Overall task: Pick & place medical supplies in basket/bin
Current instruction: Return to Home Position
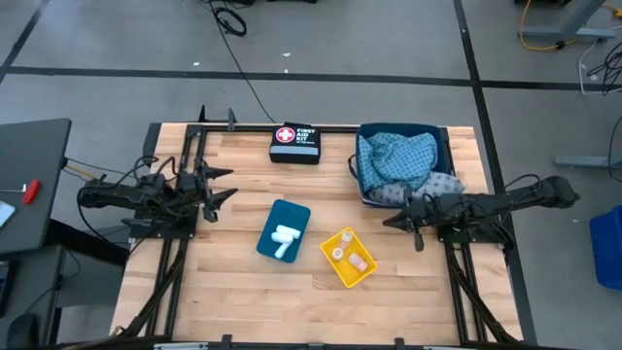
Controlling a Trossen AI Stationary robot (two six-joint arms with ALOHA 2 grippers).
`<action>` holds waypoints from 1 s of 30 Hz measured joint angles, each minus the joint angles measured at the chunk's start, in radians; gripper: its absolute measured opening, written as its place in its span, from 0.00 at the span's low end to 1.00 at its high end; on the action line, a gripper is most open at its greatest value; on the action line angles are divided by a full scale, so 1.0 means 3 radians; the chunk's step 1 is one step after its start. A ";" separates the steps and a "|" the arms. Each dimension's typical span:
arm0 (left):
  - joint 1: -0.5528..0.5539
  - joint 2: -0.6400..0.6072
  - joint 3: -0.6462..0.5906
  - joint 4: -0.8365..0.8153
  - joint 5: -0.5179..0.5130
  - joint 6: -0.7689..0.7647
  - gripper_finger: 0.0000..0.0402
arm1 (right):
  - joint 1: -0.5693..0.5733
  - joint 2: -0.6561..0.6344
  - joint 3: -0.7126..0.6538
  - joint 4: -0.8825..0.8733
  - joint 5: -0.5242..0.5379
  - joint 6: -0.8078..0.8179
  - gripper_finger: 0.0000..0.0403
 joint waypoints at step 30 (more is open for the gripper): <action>-0.0007 0.0001 0.0000 -0.0337 0.0727 -0.0438 0.68 | 0.0001 -0.0118 -0.0001 0.0087 -0.0179 -0.0164 0.07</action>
